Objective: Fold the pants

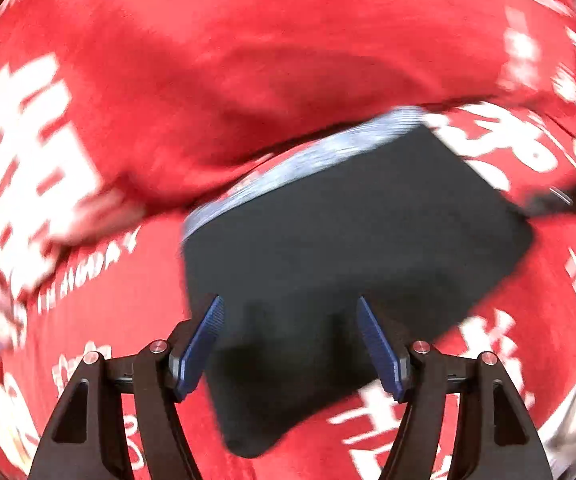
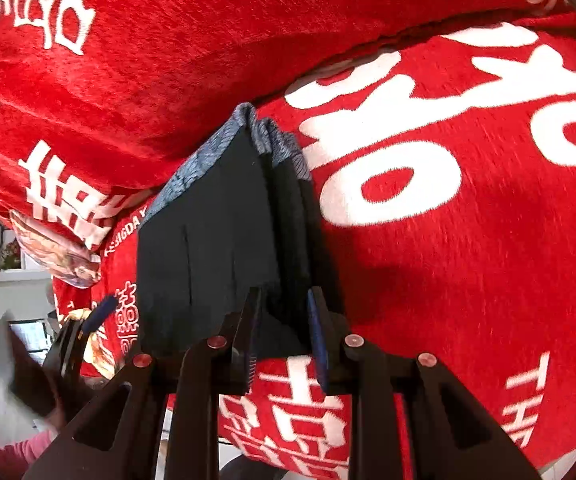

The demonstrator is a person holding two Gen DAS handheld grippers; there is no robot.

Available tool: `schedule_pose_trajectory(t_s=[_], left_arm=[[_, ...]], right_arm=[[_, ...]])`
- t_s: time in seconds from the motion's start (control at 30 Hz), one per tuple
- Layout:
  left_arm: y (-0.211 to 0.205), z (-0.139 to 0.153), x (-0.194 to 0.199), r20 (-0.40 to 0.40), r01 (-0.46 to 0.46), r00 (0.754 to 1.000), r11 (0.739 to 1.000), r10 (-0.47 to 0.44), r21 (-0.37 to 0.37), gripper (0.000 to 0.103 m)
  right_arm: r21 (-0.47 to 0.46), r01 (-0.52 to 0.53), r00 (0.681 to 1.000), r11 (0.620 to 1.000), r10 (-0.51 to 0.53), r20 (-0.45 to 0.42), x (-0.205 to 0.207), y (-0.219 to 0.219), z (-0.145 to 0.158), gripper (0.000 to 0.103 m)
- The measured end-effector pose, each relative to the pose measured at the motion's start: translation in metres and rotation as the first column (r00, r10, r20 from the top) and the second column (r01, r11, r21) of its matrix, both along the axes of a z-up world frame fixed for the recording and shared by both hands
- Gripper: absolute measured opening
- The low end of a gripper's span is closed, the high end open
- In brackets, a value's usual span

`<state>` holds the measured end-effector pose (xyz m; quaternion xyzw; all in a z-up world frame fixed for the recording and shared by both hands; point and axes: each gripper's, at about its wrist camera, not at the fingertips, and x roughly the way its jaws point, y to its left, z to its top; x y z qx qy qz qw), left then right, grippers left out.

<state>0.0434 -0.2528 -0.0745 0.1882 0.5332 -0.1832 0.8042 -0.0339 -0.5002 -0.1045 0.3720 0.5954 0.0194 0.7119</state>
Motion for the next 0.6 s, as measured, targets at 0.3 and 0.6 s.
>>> schedule_pose_trajectory(t_s=[0.3, 0.6], left_arm=[[0.054, -0.046, -0.002, -0.085, -0.147, 0.986, 0.989, 0.143, -0.034, 0.081], [0.062, -0.046, 0.009, -0.174, -0.183, 0.97, 0.982, 0.172, -0.049, 0.085]], right_arm=[[-0.147, -0.124, 0.991, 0.981, 0.117, -0.06, 0.003, 0.041, -0.024, 0.023], [-0.218, -0.118, 0.991, 0.969, 0.101, -0.087, -0.002, 0.043, -0.016, 0.028]])
